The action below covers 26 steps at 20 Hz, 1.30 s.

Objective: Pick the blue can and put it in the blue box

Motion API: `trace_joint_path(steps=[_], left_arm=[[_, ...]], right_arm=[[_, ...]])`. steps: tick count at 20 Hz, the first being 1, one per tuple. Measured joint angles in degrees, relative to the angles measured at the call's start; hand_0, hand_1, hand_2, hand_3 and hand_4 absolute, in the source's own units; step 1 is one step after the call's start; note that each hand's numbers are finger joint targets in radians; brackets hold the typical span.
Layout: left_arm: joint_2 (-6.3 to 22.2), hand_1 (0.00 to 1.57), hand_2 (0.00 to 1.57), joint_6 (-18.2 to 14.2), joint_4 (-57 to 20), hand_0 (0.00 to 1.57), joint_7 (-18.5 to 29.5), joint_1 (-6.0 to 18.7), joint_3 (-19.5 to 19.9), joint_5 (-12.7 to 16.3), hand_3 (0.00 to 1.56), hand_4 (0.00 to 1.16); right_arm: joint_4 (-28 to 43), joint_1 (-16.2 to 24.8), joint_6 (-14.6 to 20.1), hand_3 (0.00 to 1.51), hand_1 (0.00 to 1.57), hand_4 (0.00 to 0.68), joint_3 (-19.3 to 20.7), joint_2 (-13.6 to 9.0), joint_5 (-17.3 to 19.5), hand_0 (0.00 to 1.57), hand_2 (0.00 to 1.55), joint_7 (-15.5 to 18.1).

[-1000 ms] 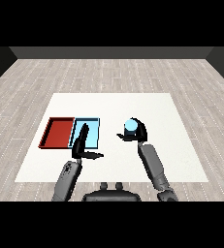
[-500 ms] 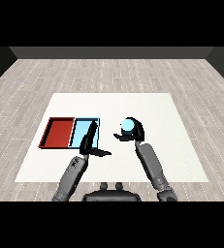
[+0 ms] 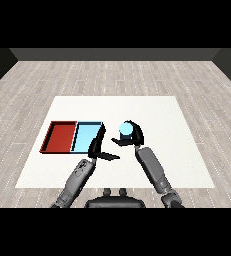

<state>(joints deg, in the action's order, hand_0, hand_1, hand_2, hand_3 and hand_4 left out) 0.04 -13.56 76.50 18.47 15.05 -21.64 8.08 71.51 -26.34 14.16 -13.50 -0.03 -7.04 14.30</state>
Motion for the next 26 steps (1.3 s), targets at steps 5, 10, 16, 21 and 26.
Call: trace_joint_path(steps=[5, 10, 16, 21, 26], left_arm=[[-0.02, 0.0, 0.0, -2.37, -4.06, 0.0, 0.2, 3.23, -2.23, 2.97, 0.0, 0.0], [-0.03, 0.0, 0.0, -4.42, -8.56, 0.0, 1.59, 6.53, -5.08, 7.12, 0.0, 0.0], [-0.03, 0.0, 0.0, -4.33, -12.23, 0.0, 3.19, 8.13, -5.64, 10.03, 0.0, 0.0], [-0.04, 0.0, 0.0, -6.48, -13.22, 0.0, 4.18, 8.2, -8.49, 11.84, 0.0, 0.0], [-0.04, 0.0, 0.0, -9.01, -16.28, 0.0, 4.1, 12.45, -10.59, 14.74, 0.0, 0.0]], right_arm=[[1.24, 0.87, 0.35, 1.38, 1.44, 0.56, -1.87, 0.02, -1.08, 1.44, 1.47, 0.2], [0.89, -0.15, 0.66, 1.37, 1.43, 0.552, -3.26, 0.02, -2.27, 1.43, 1.46, 0.62], [-0.48, -1.11, 0.83, 1.37, 1.45, 0.555, -4.28, -0.03, -3.54, 1.45, 1.46, 1.56], [-0.33, -2.09, 2.22, 1.36, 1.42, 0.559, -6.38, 0.0, -4.66, 1.42, 1.46, 1.24], [-0.04, -1.95, 2.44, 1.37, 1.43, 0.552, -7.4, 0.0, -5.08, 1.43, 1.46, 1.88]])
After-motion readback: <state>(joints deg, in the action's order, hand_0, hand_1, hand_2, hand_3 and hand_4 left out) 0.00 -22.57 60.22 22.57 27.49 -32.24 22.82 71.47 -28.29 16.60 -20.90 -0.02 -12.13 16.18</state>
